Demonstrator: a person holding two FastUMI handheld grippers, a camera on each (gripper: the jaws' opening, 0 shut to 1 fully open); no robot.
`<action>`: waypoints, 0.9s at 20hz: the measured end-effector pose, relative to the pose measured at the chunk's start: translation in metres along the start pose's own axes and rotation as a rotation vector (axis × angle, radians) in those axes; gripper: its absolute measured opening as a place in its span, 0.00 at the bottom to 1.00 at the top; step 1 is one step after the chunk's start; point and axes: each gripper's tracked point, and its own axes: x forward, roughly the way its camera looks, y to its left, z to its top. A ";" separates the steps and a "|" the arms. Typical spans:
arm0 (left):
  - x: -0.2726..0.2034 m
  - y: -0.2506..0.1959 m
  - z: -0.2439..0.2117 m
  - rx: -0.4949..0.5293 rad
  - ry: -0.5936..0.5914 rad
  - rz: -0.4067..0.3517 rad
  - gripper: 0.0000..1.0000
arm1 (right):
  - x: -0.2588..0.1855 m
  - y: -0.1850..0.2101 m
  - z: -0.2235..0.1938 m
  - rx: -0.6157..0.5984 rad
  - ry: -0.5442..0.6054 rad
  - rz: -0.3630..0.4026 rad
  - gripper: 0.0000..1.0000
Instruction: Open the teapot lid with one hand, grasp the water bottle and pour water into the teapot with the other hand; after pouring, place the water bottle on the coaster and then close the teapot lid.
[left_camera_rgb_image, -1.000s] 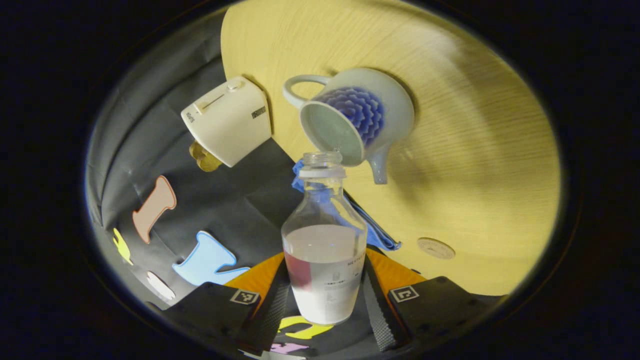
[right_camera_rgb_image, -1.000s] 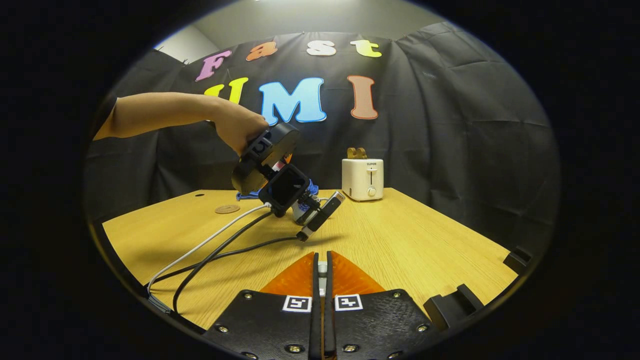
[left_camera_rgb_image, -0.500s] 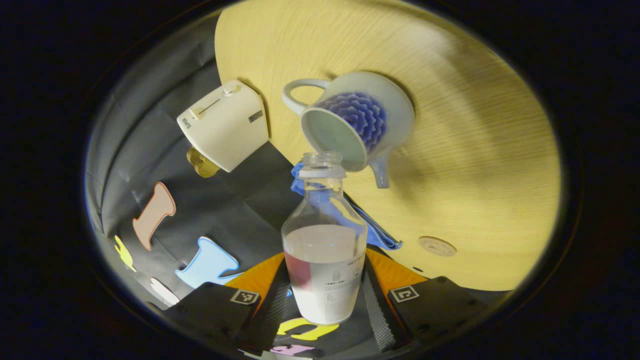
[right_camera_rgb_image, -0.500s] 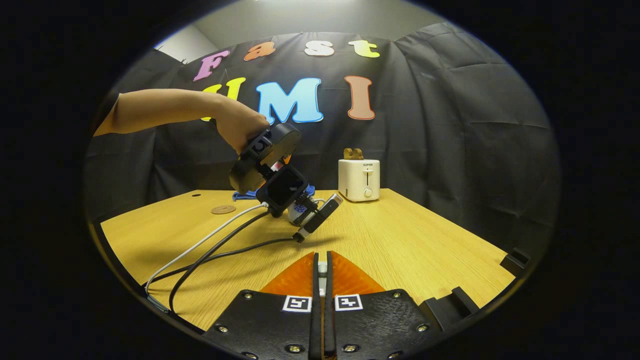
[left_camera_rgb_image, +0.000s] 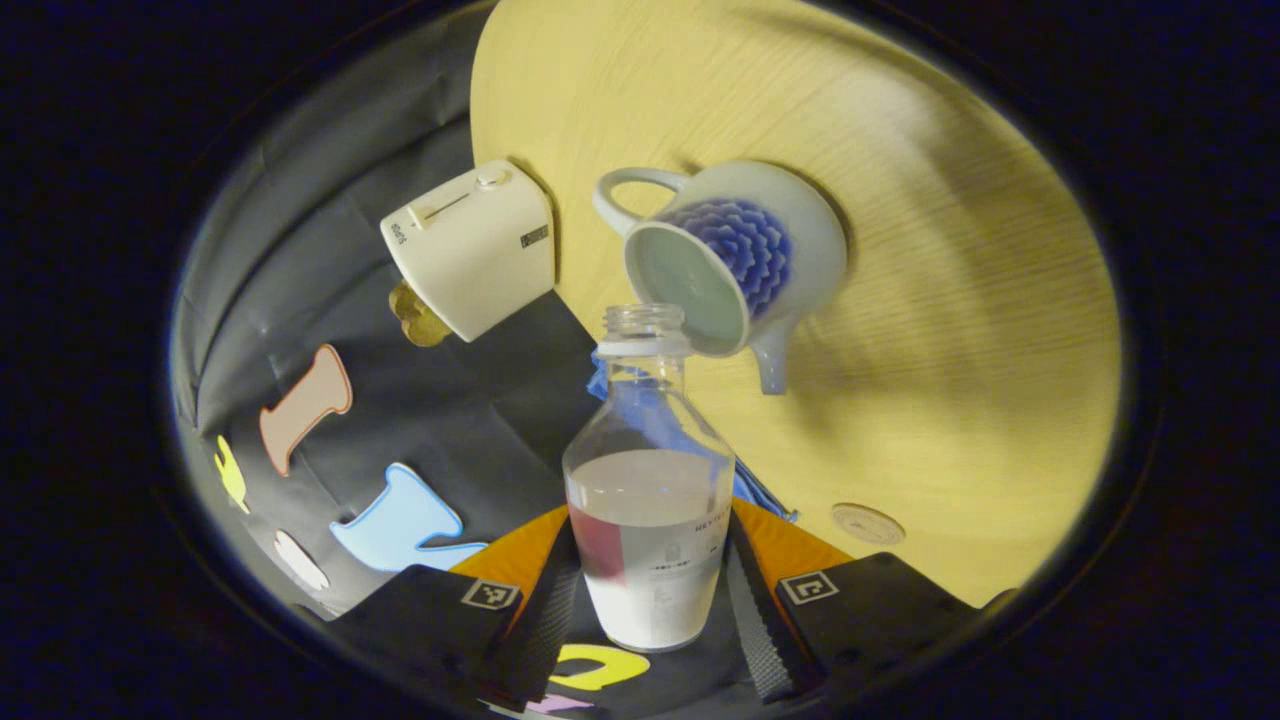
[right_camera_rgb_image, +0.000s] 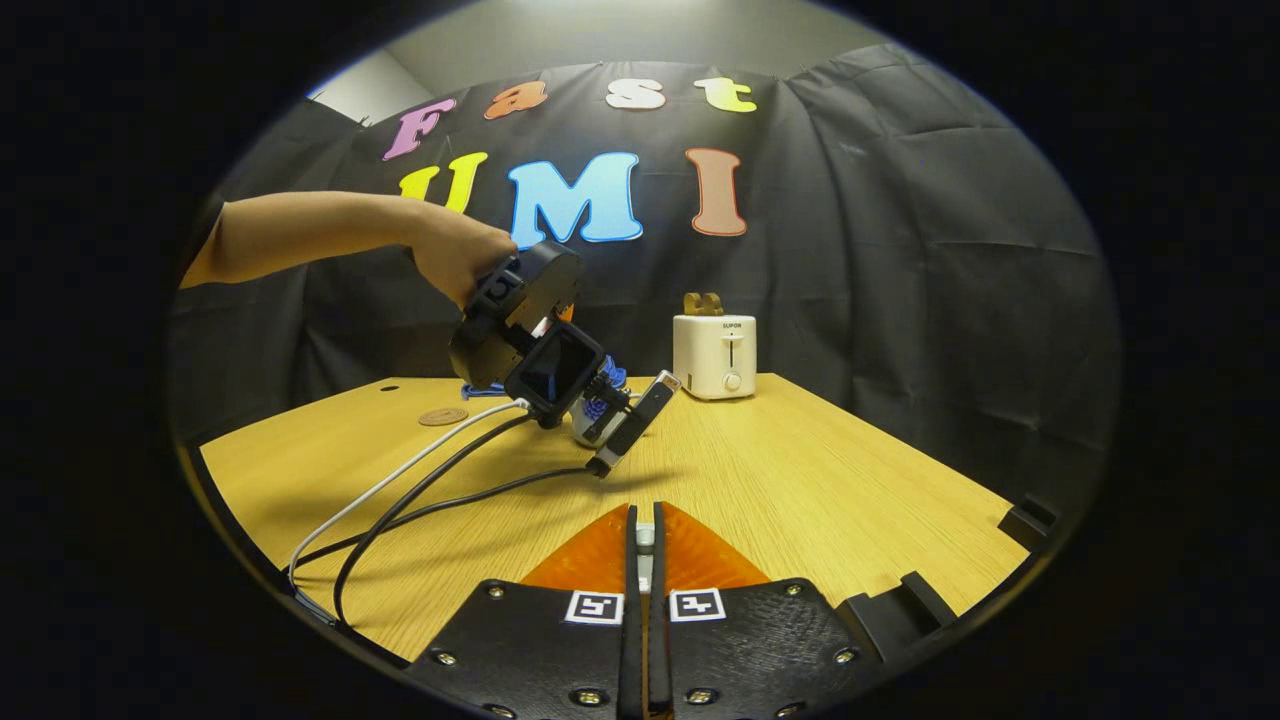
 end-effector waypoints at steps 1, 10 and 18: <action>0.002 -0.001 0.002 -0.027 -0.020 0.003 0.87 | 0.000 -0.001 0.000 0.001 0.000 -0.005 0.03; -0.014 -0.012 0.007 -0.584 -0.270 0.110 0.87 | 0.005 -0.001 0.013 0.011 -0.022 -0.011 0.03; -0.050 -0.043 -0.045 -1.177 -0.407 0.190 0.87 | 0.025 0.017 0.038 -0.027 -0.055 0.017 0.03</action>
